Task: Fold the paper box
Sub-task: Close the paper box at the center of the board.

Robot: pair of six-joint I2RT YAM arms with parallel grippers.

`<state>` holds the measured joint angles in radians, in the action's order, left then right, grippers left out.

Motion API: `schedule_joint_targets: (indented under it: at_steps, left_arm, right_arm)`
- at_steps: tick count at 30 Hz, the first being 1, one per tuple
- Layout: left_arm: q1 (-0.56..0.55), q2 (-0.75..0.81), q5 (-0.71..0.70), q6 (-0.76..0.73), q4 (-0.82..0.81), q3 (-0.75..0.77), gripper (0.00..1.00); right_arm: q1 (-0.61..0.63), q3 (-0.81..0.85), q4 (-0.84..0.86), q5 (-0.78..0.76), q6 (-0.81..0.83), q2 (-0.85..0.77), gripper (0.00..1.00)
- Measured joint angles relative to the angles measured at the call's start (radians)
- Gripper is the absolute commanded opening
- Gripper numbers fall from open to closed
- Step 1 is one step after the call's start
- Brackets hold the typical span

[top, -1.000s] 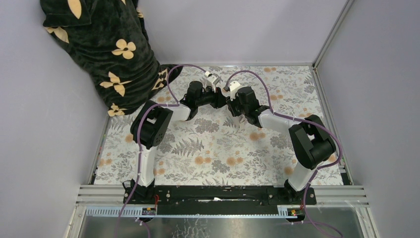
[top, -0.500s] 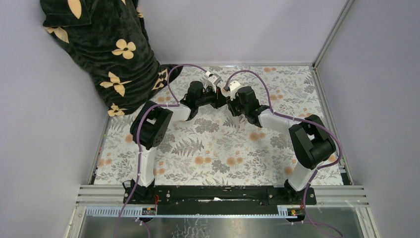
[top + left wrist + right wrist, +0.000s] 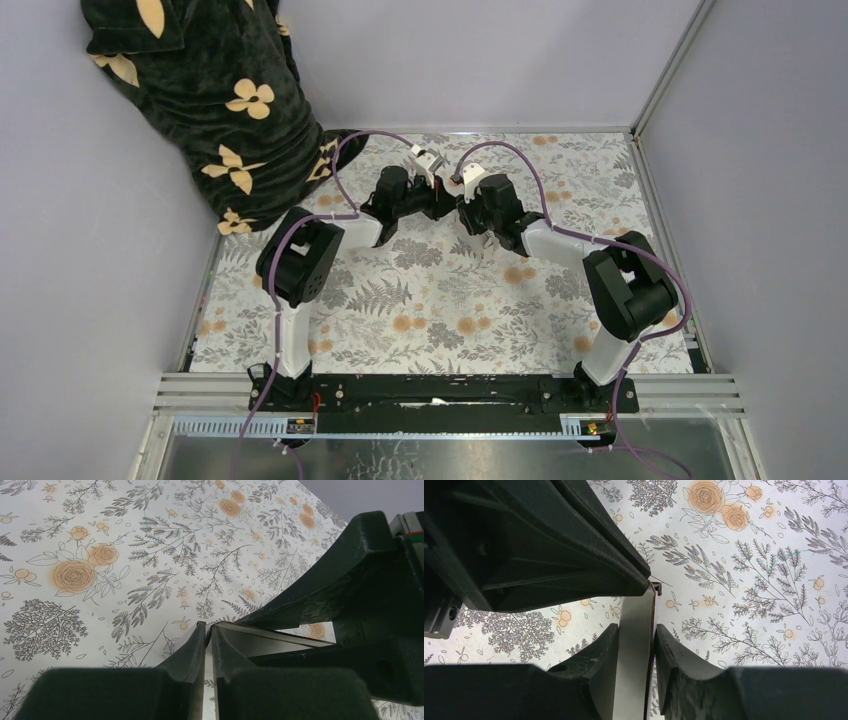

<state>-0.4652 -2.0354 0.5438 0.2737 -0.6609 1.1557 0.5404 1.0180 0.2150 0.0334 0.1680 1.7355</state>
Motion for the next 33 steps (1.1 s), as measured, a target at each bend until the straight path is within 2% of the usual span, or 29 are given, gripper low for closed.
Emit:
schedule_joint_targets:
  at_steps: [33]
  left_arm:
    - [-0.028, 0.017, -0.072, -0.023, -0.108, -0.093, 0.13]
  right_arm:
    - [0.0, 0.002, -0.002, 0.014, 0.0, 0.001, 0.18]
